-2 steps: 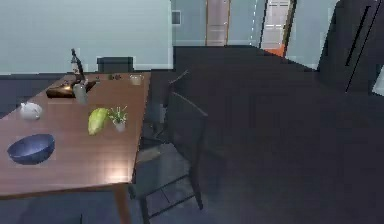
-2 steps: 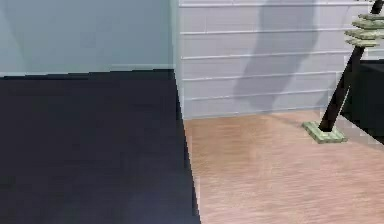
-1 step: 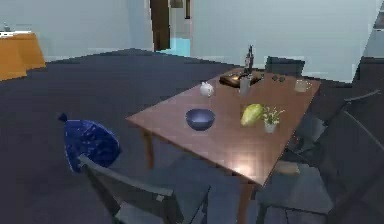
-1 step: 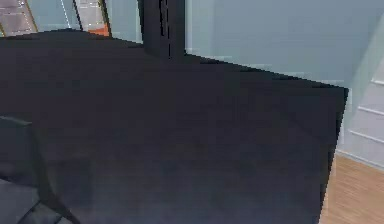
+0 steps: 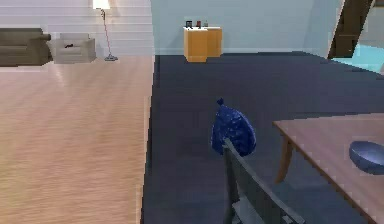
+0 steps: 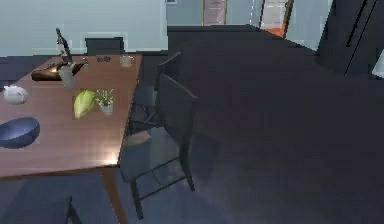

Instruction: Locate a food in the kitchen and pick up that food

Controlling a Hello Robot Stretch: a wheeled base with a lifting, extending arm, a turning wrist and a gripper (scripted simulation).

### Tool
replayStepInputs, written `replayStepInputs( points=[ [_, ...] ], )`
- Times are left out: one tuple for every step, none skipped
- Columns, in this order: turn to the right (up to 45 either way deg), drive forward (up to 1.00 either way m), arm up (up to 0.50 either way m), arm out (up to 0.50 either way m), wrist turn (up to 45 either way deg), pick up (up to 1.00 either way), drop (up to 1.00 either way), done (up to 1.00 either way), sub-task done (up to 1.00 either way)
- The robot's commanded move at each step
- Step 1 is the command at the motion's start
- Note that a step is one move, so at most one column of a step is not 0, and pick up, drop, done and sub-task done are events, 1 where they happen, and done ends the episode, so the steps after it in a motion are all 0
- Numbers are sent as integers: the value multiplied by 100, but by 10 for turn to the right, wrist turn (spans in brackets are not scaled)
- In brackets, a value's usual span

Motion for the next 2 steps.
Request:
replayStepInputs(
  points=[
    [-240,0,0,0,0,0,0,0,0],
    [450,0,0,0,0,0,0,0,0]
  ],
)
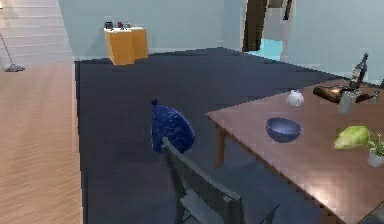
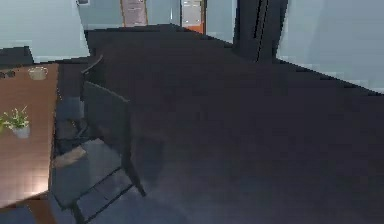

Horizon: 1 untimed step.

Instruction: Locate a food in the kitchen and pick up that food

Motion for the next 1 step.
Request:
replayStepInputs(
  points=[
    [450,0,0,0,0,0,0,0,0]
  ],
)
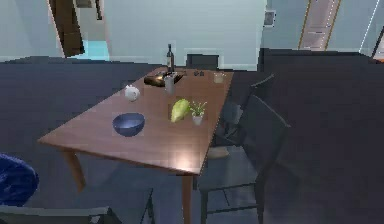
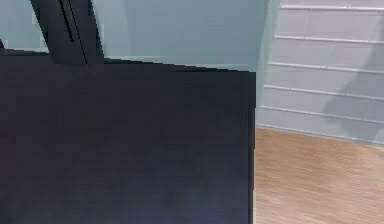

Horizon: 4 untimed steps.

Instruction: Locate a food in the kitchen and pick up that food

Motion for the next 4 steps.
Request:
replayStepInputs(
  points=[
    [180,0,0,0,0,0,0,0,0],
    [0,75,0,0,0,0,0,0,0],
    [-450,0,0,0,0,0,0,0,0],
    [-450,0,0,0,0,0,0,0,0]
  ],
)
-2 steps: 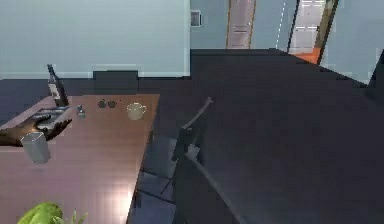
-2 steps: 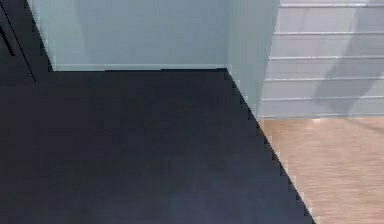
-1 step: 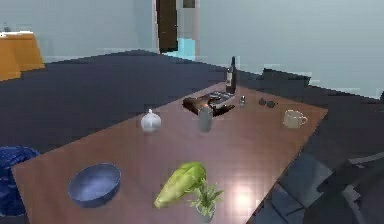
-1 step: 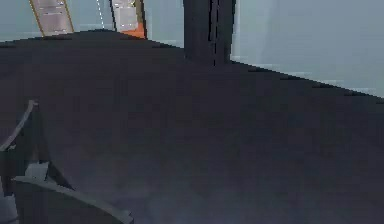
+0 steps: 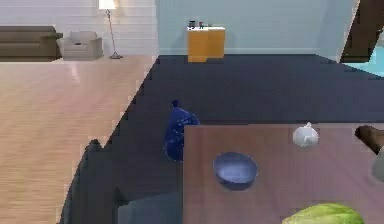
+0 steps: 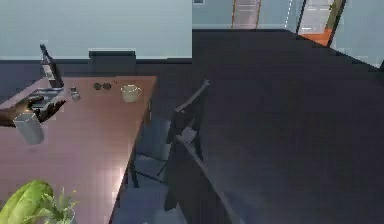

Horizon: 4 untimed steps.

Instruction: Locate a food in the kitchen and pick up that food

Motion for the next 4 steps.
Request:
replayStepInputs(
  points=[
    [-420,0,0,0,0,0,0,0,0],
    [0,0,50,0,0,0,0,0,0],
    [0,0,38,0,0,0,0,0,0],
    [0,0,0,24,0,0,0,0,0]
  ],
)
